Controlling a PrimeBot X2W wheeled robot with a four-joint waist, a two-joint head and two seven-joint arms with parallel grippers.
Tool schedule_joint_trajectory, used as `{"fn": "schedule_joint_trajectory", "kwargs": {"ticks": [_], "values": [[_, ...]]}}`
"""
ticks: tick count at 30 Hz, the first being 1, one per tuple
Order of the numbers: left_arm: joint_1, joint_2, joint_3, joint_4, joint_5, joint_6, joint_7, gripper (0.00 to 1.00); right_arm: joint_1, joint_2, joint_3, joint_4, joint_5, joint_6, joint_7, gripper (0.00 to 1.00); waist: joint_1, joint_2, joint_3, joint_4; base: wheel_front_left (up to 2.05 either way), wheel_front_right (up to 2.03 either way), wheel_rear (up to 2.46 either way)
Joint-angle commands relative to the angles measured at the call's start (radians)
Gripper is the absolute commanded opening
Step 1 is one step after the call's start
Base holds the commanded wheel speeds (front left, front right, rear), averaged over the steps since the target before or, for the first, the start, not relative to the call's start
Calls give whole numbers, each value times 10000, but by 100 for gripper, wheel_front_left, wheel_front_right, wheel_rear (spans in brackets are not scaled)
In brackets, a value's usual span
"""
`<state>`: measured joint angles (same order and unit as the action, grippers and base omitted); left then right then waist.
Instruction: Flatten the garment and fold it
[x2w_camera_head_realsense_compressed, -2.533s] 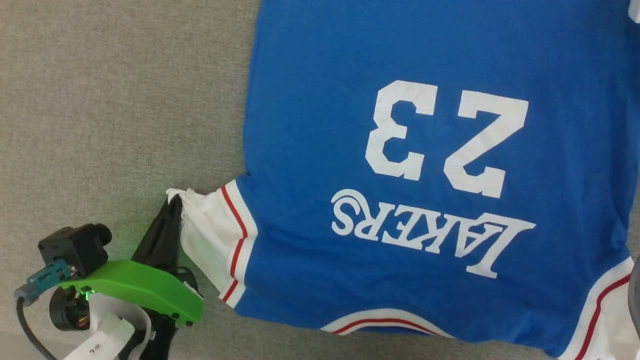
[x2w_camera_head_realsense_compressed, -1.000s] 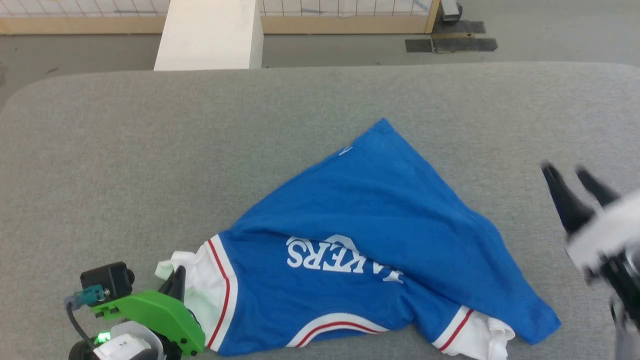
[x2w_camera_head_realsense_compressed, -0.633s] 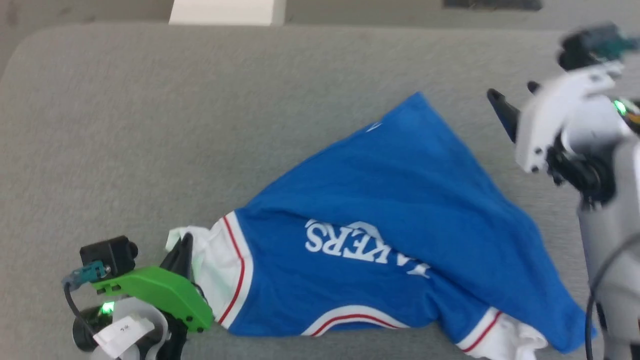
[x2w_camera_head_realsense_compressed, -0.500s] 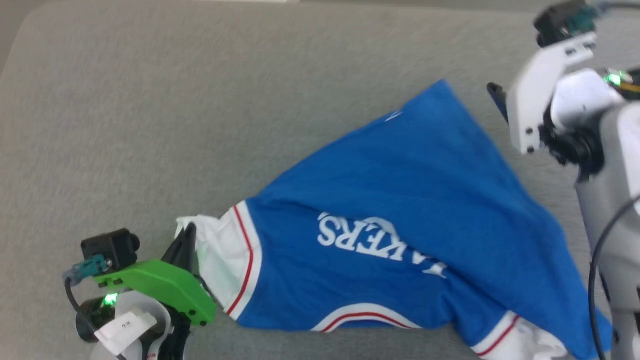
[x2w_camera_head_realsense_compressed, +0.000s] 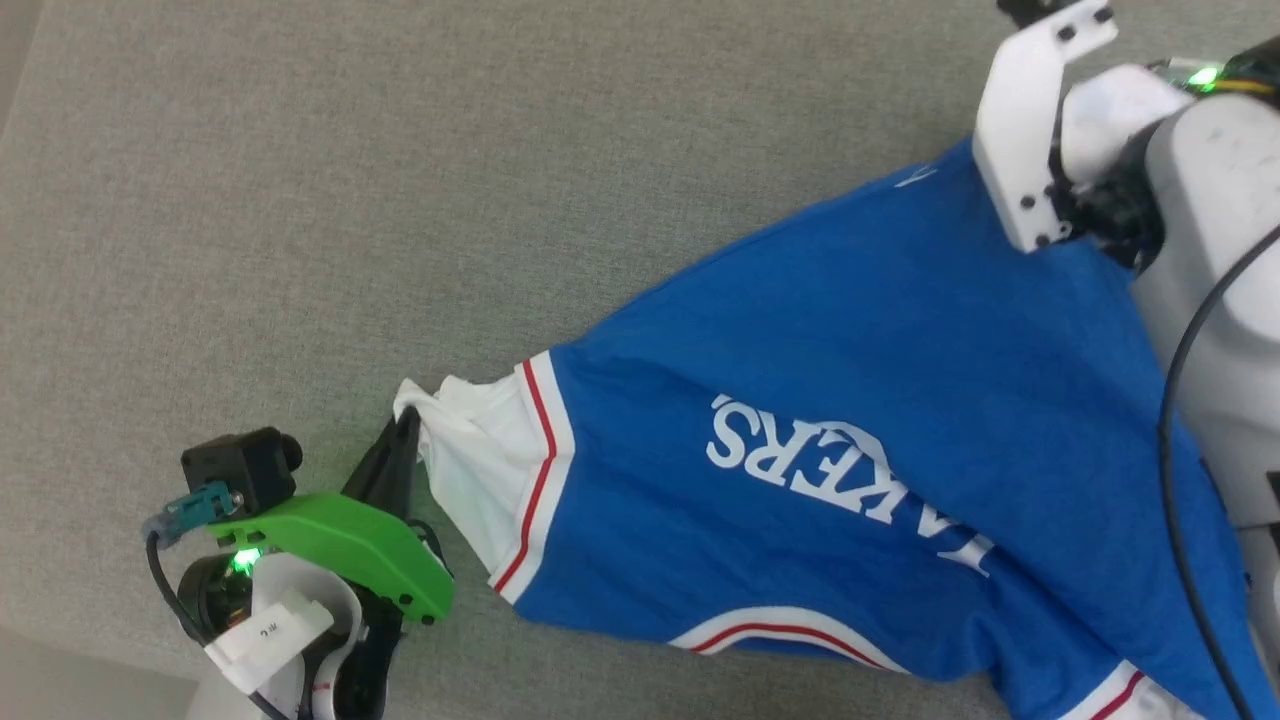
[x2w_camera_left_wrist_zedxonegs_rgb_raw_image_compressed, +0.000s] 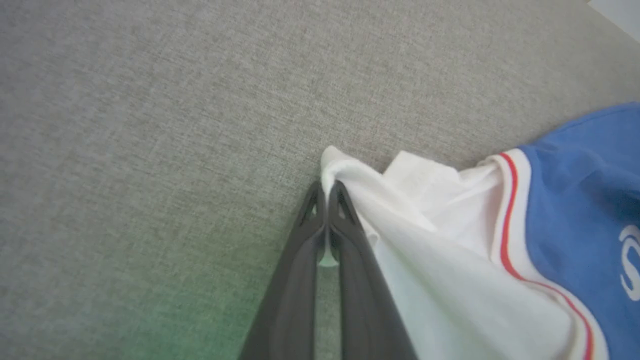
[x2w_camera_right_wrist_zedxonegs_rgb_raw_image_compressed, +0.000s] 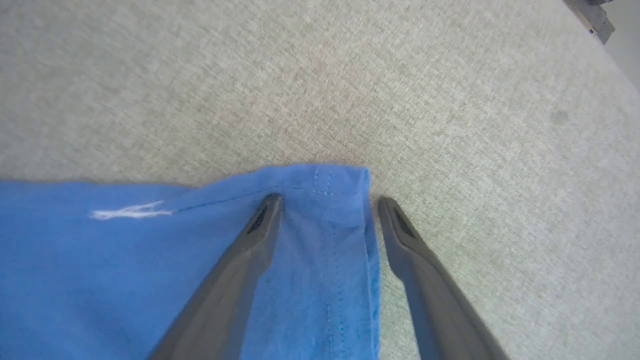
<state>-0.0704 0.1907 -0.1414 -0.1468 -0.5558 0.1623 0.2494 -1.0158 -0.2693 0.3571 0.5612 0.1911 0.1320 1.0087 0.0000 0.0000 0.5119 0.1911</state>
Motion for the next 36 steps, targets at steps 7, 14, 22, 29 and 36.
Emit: {"fn": "schedule_joint_trajectory", "kwargs": {"ticks": [7,14,22,29,36], "values": [[-168,190,114,388,-53,-79,-63,0,589,52,-754,-191,1222,-13,-928,0,0,0,-841,-485,0,0,0],[191,341,211,532,-96,6,2,0,2943,-504,-2100,-2921,2495,-13,-2070,0,0,0,-2335,-1399,0,0,0],[793,313,164,595,-204,151,146,0,7734,170,-4328,-6273,3408,-13,-1312,0,0,0,-3399,-2232,0,0,0],[1236,205,178,709,-406,165,74,0,10679,1593,-5486,-7858,3789,-13,-432,0,0,0,-3916,-2462,0,0,0],[668,441,412,424,-741,-238,15,0,10217,1862,-5837,-8630,4264,-13,-65,0,0,0,-4041,-2581,0,0,0]]}}
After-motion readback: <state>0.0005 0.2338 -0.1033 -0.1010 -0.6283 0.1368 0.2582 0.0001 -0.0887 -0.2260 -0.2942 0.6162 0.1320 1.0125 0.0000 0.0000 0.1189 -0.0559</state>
